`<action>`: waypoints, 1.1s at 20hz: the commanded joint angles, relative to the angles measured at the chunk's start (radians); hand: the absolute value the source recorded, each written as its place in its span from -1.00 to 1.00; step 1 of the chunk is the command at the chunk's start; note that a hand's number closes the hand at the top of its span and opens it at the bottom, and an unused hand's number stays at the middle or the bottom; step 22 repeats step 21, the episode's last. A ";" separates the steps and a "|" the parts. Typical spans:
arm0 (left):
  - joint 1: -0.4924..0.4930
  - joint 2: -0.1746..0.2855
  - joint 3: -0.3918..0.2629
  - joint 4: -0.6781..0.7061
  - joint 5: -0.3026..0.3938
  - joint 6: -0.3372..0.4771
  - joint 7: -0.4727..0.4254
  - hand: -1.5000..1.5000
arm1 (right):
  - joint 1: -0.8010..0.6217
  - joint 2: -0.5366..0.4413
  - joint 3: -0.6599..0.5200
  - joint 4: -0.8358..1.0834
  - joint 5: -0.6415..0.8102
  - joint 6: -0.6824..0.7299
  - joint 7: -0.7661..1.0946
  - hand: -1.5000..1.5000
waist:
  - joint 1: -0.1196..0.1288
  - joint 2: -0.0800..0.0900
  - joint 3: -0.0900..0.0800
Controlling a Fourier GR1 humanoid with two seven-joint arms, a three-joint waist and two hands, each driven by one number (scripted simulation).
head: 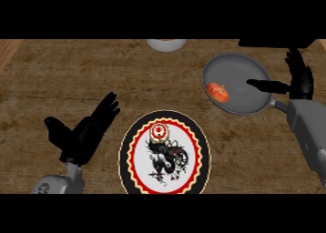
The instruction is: Pick the squash from the plate and place it in the pan
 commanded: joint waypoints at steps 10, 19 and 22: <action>0.036 0.033 0.041 -0.037 0.004 -0.019 0.016 0.00 | 0.179 -0.149 -0.006 0.055 -0.056 0.440 -0.235 -1.00 | -0.027 -0.015 -0.003; 0.019 0.013 0.068 -0.003 0.001 -0.027 0.009 0.00 | 0.201 -0.214 0.037 0.039 -0.060 0.549 -0.236 -1.00 | -0.032 -0.016 -0.003; 0.034 -0.002 0.031 -0.018 -0.026 -0.029 0.011 0.00 | 0.210 -0.208 0.045 0.039 -0.063 0.554 -0.253 -1.00 | -0.030 -0.016 -0.003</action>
